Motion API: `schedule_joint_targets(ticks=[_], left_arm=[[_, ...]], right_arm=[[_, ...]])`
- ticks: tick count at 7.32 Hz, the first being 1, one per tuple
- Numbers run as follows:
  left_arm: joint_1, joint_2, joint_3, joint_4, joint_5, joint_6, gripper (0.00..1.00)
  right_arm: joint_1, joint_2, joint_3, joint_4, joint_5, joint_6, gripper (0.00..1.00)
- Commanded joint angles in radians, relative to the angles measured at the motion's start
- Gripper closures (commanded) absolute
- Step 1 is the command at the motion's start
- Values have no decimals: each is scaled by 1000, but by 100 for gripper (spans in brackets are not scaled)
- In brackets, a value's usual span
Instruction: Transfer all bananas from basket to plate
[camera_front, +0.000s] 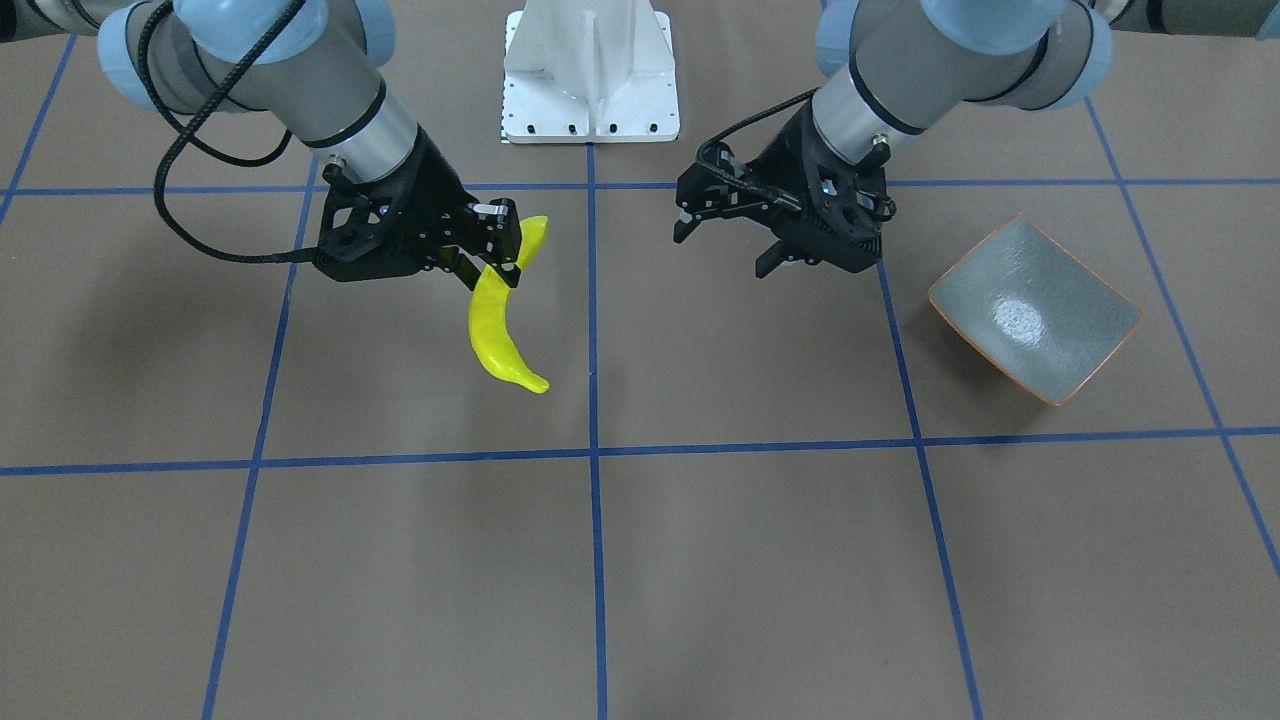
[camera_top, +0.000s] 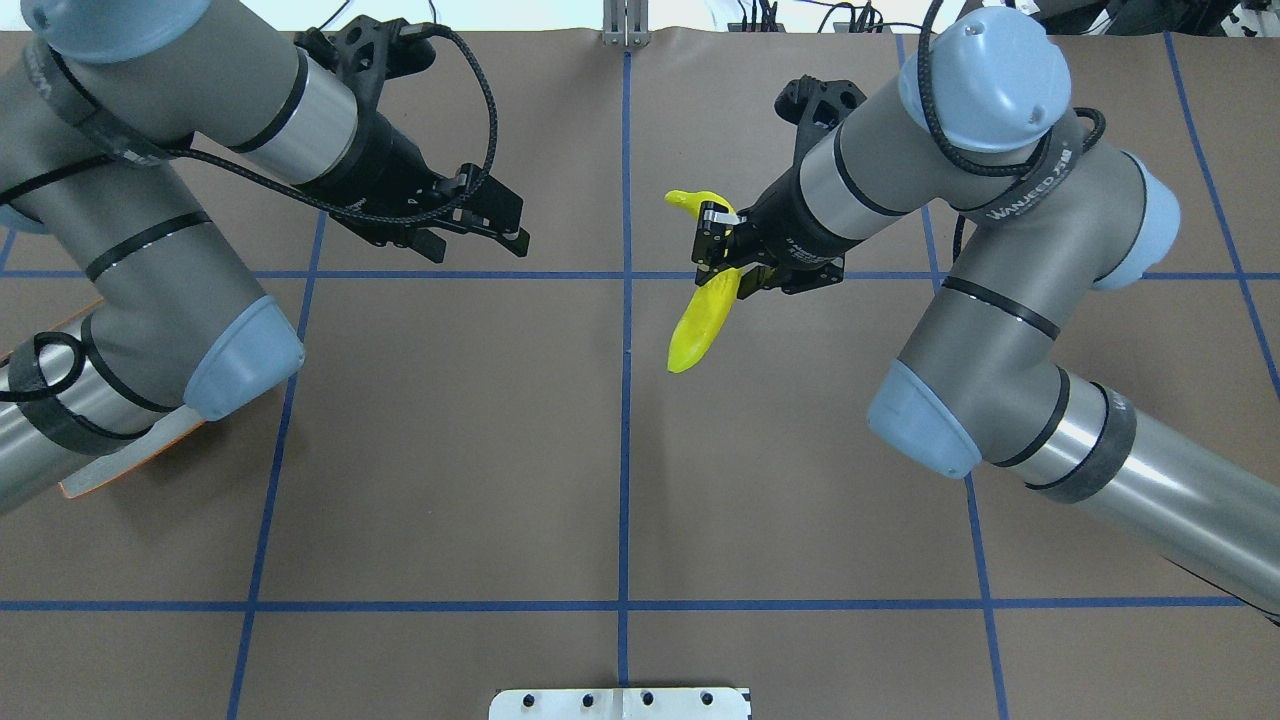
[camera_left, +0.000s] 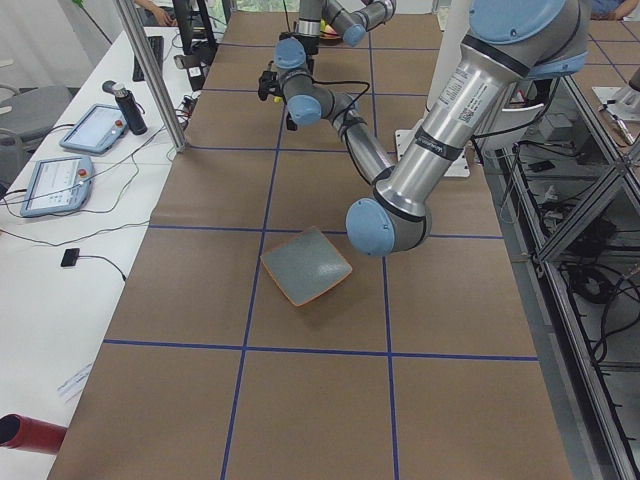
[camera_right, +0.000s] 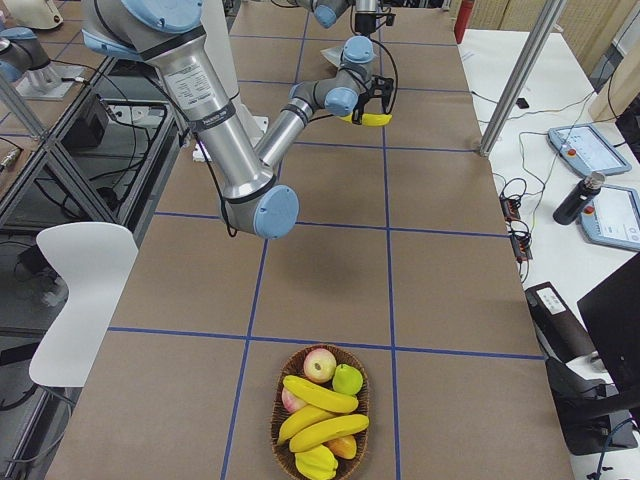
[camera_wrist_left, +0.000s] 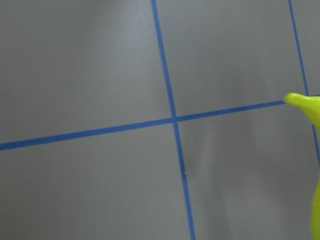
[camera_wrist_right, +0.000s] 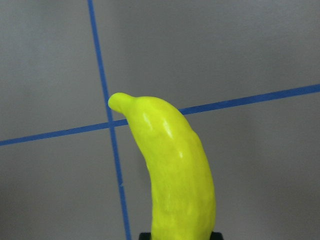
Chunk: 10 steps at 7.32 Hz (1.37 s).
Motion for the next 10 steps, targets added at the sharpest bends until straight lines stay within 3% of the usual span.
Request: schedule_joint_targets(ticks=[1,7,8,10], left_arm=[[27,-18,2,-9,1,-12,0],[34,16,-61,-11,-12,-12,1],[36,52,-110,-14,-12,-9,1],[41,40,-110,-23,-10,-9,1]], right_arm=[[-57,67,-25,14,-82,69,100],[-99,24,-28,389,-241,150,100],[-99,-6,-34,467,-248,150,100],[-107,-42,-72,636,-249,152,100]])
